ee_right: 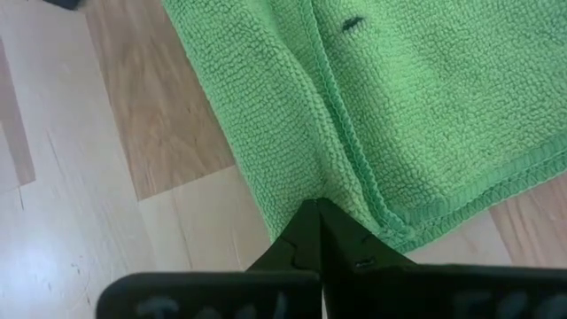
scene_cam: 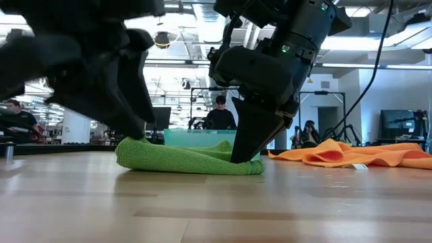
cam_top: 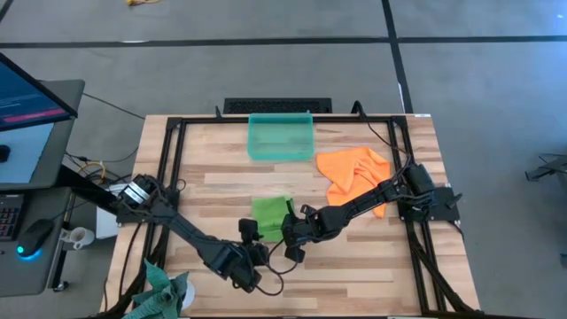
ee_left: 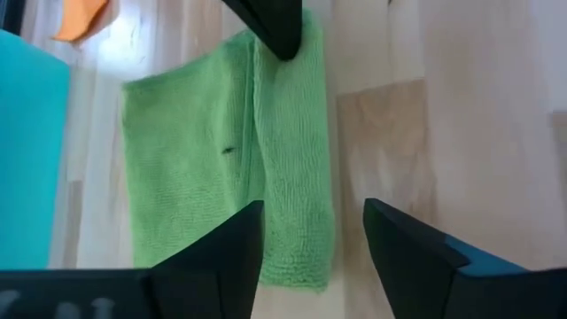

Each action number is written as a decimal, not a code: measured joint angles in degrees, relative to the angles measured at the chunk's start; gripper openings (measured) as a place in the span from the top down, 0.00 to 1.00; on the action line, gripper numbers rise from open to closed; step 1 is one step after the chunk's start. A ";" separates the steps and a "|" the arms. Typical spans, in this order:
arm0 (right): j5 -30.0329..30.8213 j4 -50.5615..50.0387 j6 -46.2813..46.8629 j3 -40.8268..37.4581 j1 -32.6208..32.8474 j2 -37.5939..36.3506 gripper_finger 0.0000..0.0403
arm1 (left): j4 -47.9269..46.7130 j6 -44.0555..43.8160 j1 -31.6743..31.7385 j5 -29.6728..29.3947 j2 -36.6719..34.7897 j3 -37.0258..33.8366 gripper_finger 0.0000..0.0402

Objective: Roll microfiber towels into tight, uniform cylinder then place into a basket
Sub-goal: Roll the green towel

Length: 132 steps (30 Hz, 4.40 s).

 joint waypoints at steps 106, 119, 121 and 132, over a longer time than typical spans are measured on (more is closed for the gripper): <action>26.18 19.41 -36.33 -10.66 10.34 -0.40 0.42 | 14.92 6.24 4.57 11.67 -0.26 -12.21 0.94; 26.47 19.62 -32.43 -10.53 6.92 0.11 0.37 | 14.96 5.69 4.50 10.40 -0.17 -12.23 0.94; 25.87 19.61 -30.42 -10.51 5.91 0.11 0.37 | 14.96 5.70 4.51 10.69 -0.18 -12.23 0.94; 15.75 19.26 -17.93 -10.54 0.46 0.11 0.55 | 14.97 5.74 4.51 9.97 -0.17 -12.21 0.94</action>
